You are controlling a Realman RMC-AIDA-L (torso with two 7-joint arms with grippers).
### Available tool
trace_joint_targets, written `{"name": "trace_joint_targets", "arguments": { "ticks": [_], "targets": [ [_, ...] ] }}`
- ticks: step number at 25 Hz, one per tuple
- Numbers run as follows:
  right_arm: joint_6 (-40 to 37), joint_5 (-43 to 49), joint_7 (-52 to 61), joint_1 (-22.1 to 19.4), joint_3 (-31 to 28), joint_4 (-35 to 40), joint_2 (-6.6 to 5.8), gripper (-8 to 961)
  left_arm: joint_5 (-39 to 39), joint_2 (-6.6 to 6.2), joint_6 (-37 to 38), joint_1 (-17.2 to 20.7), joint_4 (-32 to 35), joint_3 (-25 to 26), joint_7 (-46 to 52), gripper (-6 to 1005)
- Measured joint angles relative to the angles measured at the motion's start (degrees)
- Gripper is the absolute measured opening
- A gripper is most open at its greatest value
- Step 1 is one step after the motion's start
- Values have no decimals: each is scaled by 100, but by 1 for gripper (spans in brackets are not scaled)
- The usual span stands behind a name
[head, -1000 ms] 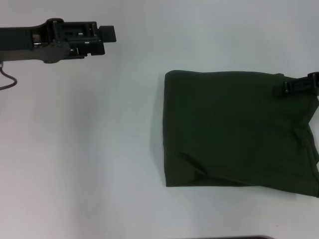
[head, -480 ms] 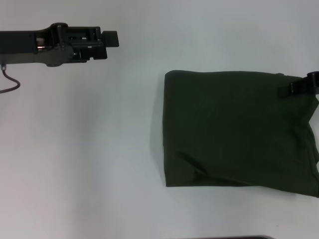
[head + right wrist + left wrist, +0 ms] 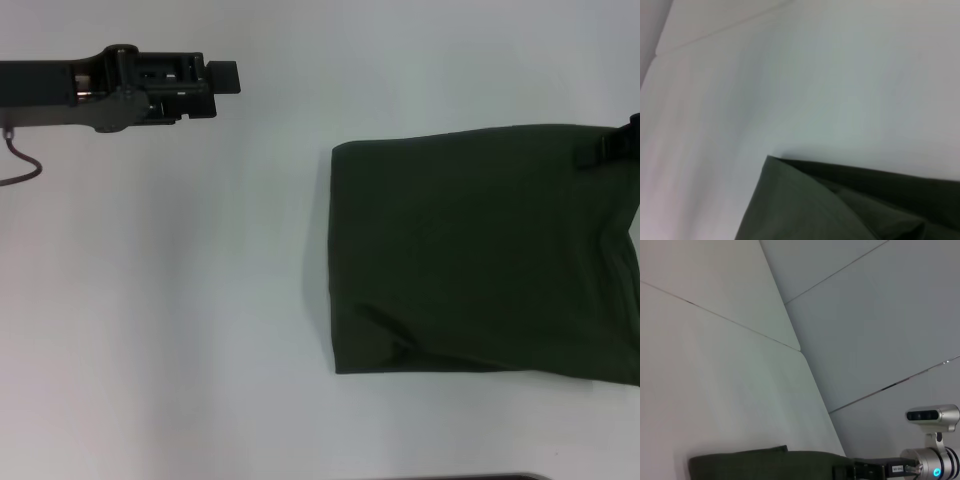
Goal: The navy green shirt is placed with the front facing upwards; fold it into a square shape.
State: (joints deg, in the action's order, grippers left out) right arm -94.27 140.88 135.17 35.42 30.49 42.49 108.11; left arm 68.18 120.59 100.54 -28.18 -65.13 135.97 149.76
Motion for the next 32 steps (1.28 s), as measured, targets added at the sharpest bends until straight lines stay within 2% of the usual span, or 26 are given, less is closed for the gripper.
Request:
{"name": "trace_joint_targets", "arguments": {
  "ticks": [14, 23, 32],
  "targets": [
    [44, -88, 83, 270, 50, -2, 33, 45, -7, 9, 1, 22, 8, 0, -2, 633],
    [250, -40, 84, 277, 119, -13, -38, 46, -7, 9, -2, 14, 121, 0, -42, 633],
    [709, -35, -33, 294, 557, -128, 76, 67, -6, 4, -17, -26, 222, 0, -61, 633]
  ]
}}
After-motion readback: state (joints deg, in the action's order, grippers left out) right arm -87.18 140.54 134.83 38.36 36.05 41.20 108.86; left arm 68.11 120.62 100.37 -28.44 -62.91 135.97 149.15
